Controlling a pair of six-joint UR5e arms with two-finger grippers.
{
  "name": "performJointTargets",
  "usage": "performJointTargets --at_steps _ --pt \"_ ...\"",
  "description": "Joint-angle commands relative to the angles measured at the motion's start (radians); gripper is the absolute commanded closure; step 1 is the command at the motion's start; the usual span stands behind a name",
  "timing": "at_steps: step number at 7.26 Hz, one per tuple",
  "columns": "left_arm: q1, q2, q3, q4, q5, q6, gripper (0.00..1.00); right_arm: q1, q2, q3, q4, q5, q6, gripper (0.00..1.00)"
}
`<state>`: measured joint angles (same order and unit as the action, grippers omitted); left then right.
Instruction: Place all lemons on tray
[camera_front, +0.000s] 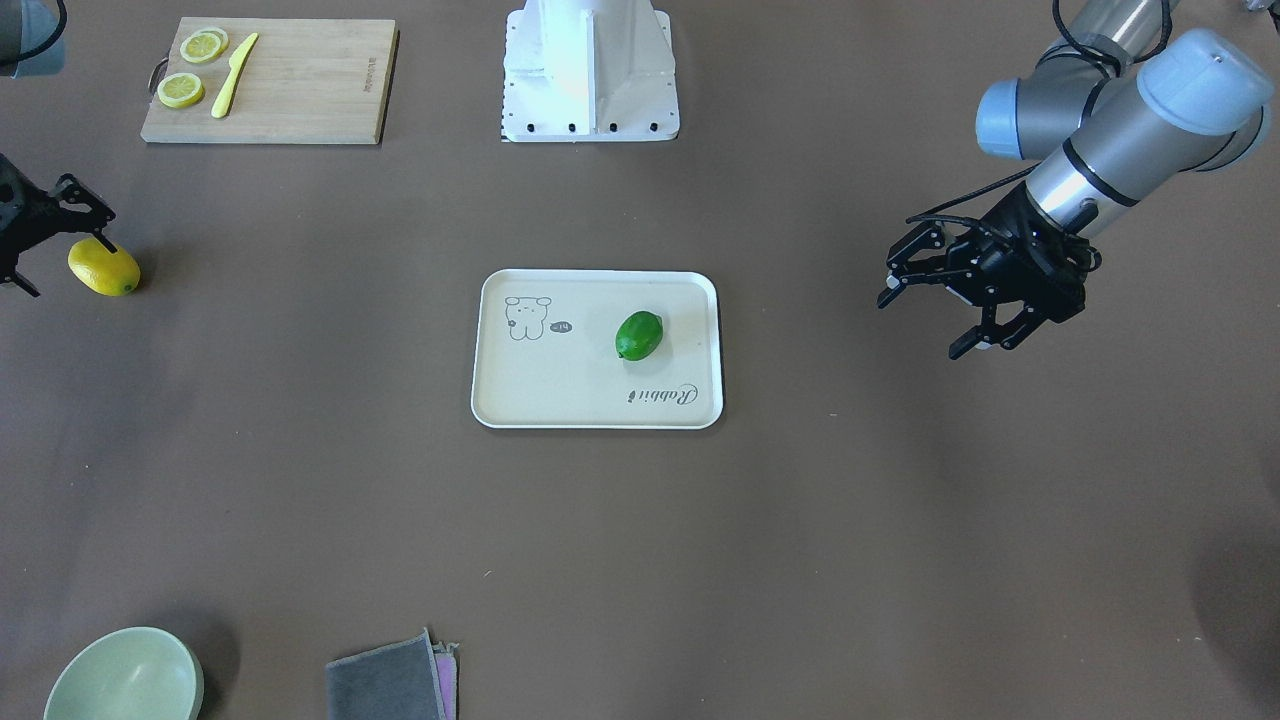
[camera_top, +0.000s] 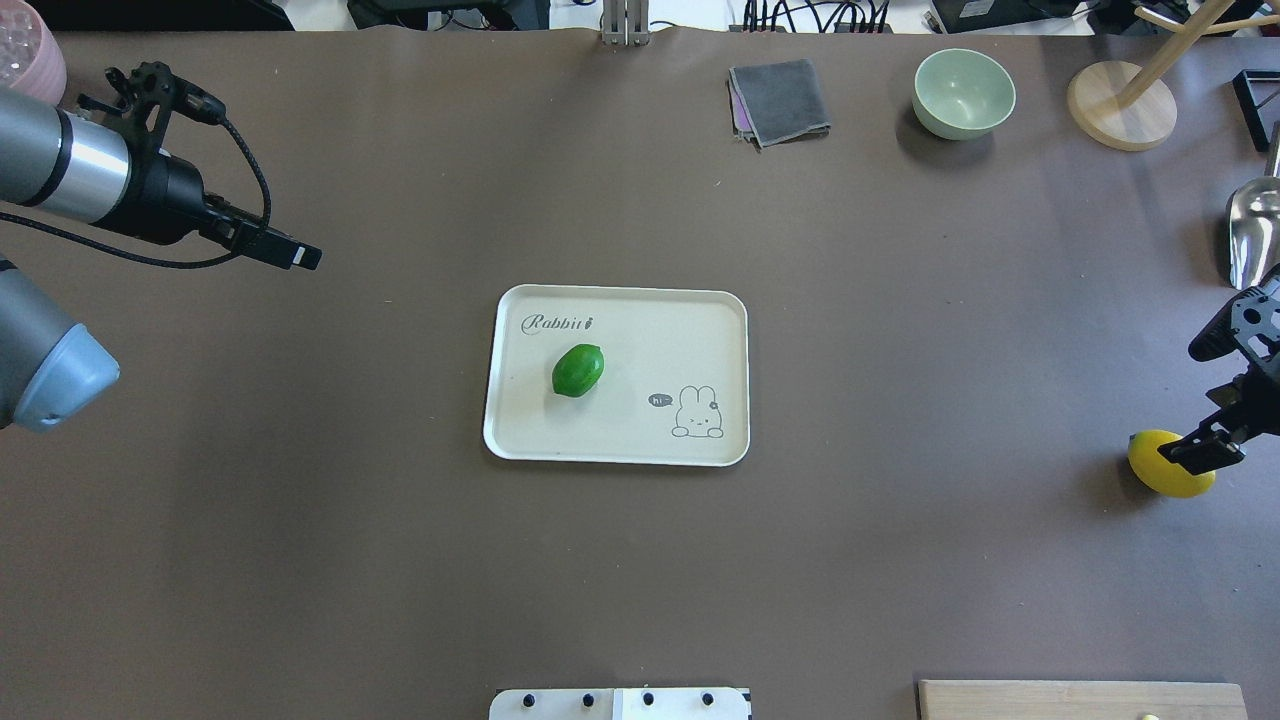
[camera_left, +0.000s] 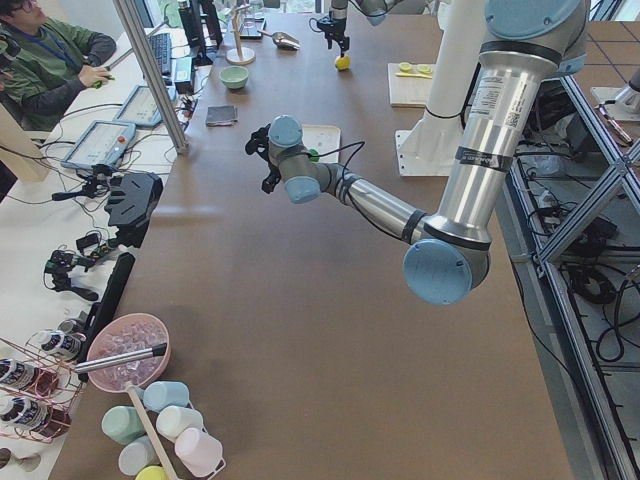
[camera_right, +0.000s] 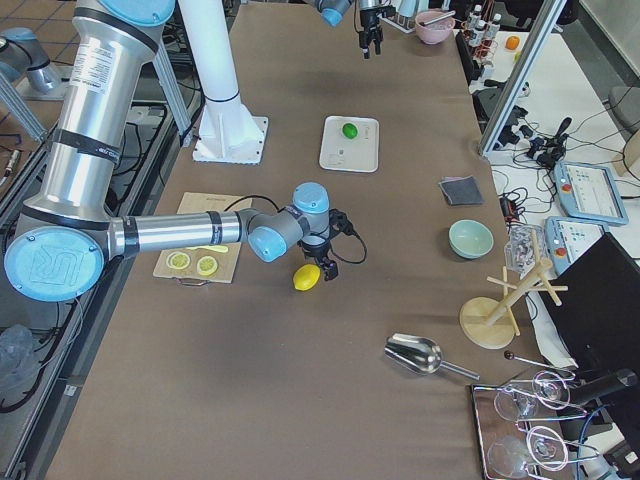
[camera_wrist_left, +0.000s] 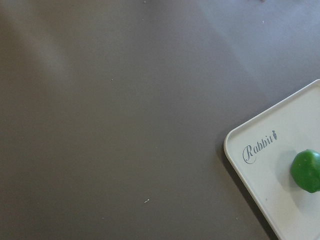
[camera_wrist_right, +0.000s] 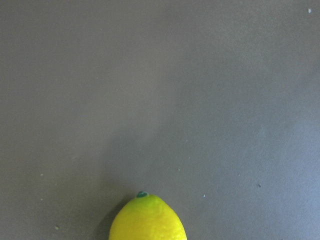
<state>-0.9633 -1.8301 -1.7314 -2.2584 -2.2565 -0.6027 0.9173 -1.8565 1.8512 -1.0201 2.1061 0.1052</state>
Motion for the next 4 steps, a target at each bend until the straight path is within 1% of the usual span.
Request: performJointTargets --at_steps 1,3,4 --pt "0.0 0.0 0.0 -0.001 0.0 0.0 0.01 -0.043 0.0 -0.023 0.0 -0.009 0.008 0.0" --pt "0.001 0.003 -0.002 -0.001 -0.001 -0.002 0.01 -0.075 0.008 -0.055 0.002 -0.009 0.007 0.0" --pt "0.002 0.002 0.0 -0.001 -0.002 -0.002 0.01 -0.083 0.011 -0.066 0.002 -0.012 0.007 0.02"
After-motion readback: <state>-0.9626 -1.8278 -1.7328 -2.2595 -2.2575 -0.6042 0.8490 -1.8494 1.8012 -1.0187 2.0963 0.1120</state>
